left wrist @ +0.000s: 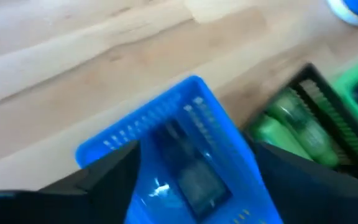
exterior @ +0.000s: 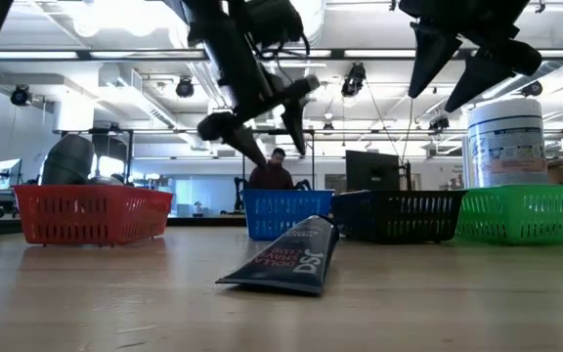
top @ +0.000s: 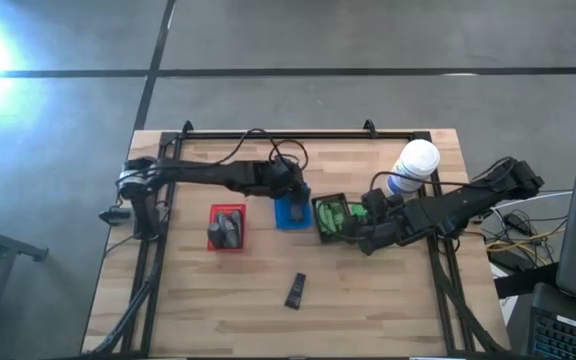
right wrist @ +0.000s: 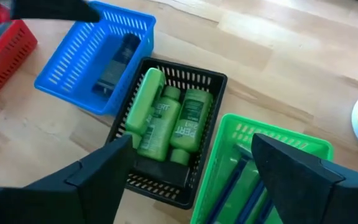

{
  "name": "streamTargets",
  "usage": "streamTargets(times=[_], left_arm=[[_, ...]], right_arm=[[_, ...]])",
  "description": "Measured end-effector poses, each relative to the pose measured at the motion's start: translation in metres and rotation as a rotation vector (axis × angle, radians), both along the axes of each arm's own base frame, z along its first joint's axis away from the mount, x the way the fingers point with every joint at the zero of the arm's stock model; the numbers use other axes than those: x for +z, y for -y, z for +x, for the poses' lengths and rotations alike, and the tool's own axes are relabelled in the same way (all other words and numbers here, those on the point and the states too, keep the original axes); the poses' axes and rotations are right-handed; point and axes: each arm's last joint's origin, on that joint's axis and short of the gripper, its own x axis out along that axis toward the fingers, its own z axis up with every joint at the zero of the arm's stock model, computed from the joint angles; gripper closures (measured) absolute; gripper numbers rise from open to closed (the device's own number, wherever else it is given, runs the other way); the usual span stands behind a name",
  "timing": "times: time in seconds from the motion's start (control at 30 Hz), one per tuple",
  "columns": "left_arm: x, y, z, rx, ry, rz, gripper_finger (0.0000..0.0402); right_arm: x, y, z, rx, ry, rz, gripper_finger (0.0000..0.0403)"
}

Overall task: Pick & Place Travel size toiletries
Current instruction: Put the blue shaving cream into the blue bin

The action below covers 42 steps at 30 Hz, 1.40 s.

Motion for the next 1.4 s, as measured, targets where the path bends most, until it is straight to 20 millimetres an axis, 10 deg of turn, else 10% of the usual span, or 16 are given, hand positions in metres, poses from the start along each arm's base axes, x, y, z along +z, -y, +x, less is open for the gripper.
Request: streamTargets(times=[0.2, 0.37, 0.6, 0.87, 1.13, 1.4], left_arm=[[0.021, 0.077, -0.001, -0.296, 0.046, -0.086, 0.0054], [-0.019, 0.175, -0.005, -0.354, -0.055, -0.177, 0.0059], [-0.056, 0.216, 0.022, -0.204, -0.073, -0.267, 0.0059], [-0.082, 0.226, 0.052, -0.188, -0.284, -0.164, 0.0082], [-0.075, 0.213, 0.062, -0.166, -0.307, -0.079, 0.0271], [0.006, 0.143, 0.061, -0.055, -0.122, 0.046, 0.0275]], right_arm=[[-0.001, 0.0, -0.003, 0.028, -0.047, -0.018, 0.0063], [-0.002, 0.0, -0.004, 0.078, -0.096, -0.016, 0.0054], [-0.002, -0.001, -0.004, 0.164, -0.151, -0.038, 0.0049], [-0.002, -0.001, -0.005, 0.198, -0.176, -0.054, 0.007], [0.006, -0.008, -0.023, 0.205, -0.169, -0.042, 0.0097], [0.027, -0.019, -0.06, 0.169, -0.035, -0.001, 0.0117]])
